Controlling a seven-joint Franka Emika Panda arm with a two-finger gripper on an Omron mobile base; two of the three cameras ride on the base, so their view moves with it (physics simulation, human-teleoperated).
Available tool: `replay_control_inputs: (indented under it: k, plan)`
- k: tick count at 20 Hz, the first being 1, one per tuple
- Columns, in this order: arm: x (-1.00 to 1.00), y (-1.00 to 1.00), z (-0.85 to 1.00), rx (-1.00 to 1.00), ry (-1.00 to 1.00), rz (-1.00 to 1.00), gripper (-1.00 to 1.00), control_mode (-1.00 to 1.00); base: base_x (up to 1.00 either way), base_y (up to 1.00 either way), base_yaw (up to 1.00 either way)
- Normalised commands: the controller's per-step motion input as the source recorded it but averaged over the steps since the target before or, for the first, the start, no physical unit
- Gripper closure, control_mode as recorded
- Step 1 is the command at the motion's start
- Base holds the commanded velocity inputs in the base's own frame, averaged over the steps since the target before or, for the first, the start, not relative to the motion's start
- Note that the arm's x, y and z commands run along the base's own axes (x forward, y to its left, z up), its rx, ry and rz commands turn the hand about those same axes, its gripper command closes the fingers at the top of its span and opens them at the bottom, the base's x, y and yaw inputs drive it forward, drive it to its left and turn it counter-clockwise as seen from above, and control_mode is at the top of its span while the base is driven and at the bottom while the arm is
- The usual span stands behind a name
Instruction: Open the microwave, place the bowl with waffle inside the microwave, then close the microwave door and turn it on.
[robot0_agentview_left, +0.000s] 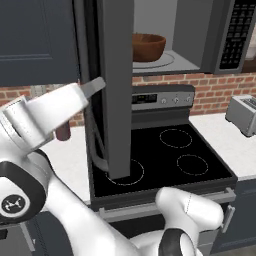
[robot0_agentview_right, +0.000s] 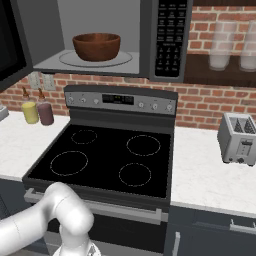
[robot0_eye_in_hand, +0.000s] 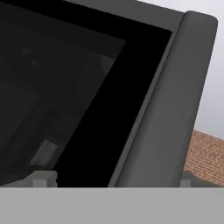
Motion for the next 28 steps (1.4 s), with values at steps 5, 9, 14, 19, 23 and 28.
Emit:
replay_control_inputs:
  k: [5,9,14,19,23,28]
  plan:
    - [0.44,-0.54,0.0,0.04,0.0,-0.04,-1.0,-1.0,0.0,0.0,0.0]
    - [0.56,-0.52,0.0,0.03,0.0,0.0,-1.0,-1.0,0.0,0.0,0.0]
    - [0.65,-0.46,0.0,0.04,0.0,0.0,-1.0,-1.0,0.0,0.0,0.0]
    - [0.62,-0.41,0.0,0.01,0.0,0.0,-1.0,-1.0,0.0,0.0,0.0]
    - [0.57,-0.36,0.0,0.0,0.0,0.0,-1.0,-1.0,0.0,0.0,0.0]
    - [0.62,-0.36,0.0,0.0,0.0,0.0,-1.0,-1.0,0.0,0.0,0.0]
